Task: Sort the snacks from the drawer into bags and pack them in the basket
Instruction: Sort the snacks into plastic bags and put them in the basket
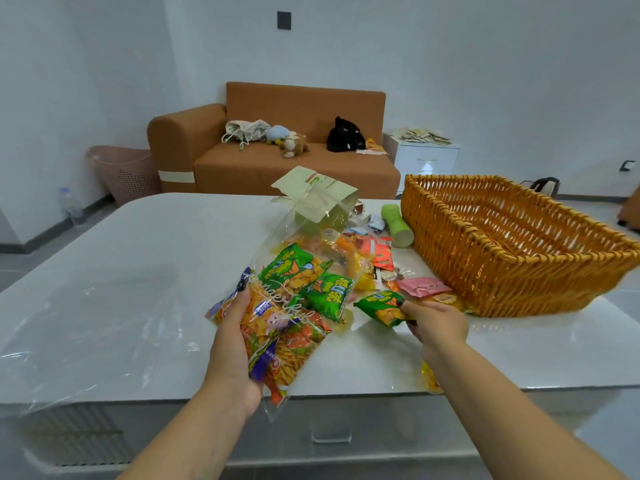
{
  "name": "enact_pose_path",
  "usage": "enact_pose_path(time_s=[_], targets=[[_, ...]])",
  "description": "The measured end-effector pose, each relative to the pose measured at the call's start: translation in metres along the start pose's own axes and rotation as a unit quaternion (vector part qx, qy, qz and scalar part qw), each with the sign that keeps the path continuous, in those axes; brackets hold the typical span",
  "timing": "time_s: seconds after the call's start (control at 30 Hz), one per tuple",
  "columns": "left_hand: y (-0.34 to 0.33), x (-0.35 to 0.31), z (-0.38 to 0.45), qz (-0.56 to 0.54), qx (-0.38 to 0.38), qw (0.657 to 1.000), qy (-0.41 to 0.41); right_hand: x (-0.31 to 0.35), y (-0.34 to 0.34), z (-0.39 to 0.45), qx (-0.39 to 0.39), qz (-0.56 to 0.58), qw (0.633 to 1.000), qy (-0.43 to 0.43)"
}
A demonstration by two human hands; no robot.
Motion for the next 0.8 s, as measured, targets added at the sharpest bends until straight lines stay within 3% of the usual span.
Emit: enact_pose_path(time_s=[0.1, 0.27, 0.33, 0.47, 0.57, 0.67, 0.8], targets=[[0.003, -0.001, 0.001, 0.003, -0.003, 1.000, 0.002, 0.001, -0.007, 0.012, 0.000, -0.031, 0.999, -0.009], [0.005, -0.005, 0.003, 0.009, -0.008, 1.000, 0.002, 0.022, -0.041, -0.011, 0.174, -0.189, 0.966, 0.036], [0.005, -0.005, 0.003, 0.011, -0.008, 1.000, -0.002, 0.031, -0.049, -0.028, 0.214, -0.302, 0.925, 0.083], [0.005, -0.005, 0.002, 0.017, -0.006, 1.000, -0.006, 0.046, -0.064, -0.068, 0.261, -0.510, 0.797, 0.192], [0.004, -0.006, 0.000, 0.017, -0.007, 1.000, -0.007, 0.042, -0.060, -0.092, 0.265, -0.550, 0.771, 0.184], [0.006, -0.008, -0.001, 0.018, 0.000, 1.000, -0.009, 0.046, -0.040, -0.103, 0.211, -0.545, 0.779, 0.228], [0.010, -0.011, -0.002, 0.043, 0.015, 0.999, -0.016, 0.078, 0.005, -0.103, 0.130, -0.335, 0.896, 0.260]])
Point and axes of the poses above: each hand's wrist, its own z-axis towards the middle knuckle, its own y-axis out of the back of the hand, x = y × z, the point moved 7 cm from there along z, towards the middle knuckle, and after that the axes turned 1 degree about z, right-handed, at the moved point
